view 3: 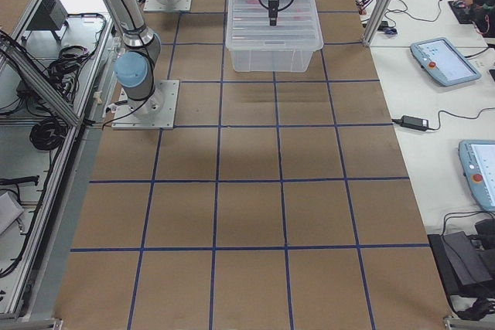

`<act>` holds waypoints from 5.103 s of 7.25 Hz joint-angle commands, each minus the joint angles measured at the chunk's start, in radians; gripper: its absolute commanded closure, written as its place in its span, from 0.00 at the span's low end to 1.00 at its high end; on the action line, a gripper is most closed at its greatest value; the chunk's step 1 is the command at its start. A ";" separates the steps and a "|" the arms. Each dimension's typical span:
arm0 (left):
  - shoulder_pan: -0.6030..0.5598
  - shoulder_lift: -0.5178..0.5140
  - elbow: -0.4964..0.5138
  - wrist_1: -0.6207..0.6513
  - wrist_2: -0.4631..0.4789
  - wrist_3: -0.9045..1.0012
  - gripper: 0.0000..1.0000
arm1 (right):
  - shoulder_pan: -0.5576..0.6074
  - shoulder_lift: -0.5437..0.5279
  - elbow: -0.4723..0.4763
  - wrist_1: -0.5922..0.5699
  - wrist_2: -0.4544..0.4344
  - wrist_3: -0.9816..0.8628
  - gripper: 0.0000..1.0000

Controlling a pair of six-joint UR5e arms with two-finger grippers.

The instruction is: Place red block in blue tray from box

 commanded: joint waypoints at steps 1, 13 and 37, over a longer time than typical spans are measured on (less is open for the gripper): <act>0.000 -0.003 0.000 0.005 0.005 0.002 0.00 | 0.000 0.002 -0.001 0.000 -0.001 0.000 0.00; 0.000 -0.018 -0.006 0.020 0.005 0.008 0.00 | 0.071 0.042 0.222 -0.076 -0.003 0.003 0.00; 0.064 0.016 0.017 0.019 -0.012 0.093 0.00 | -0.046 0.085 0.384 -0.450 -0.122 -0.229 0.00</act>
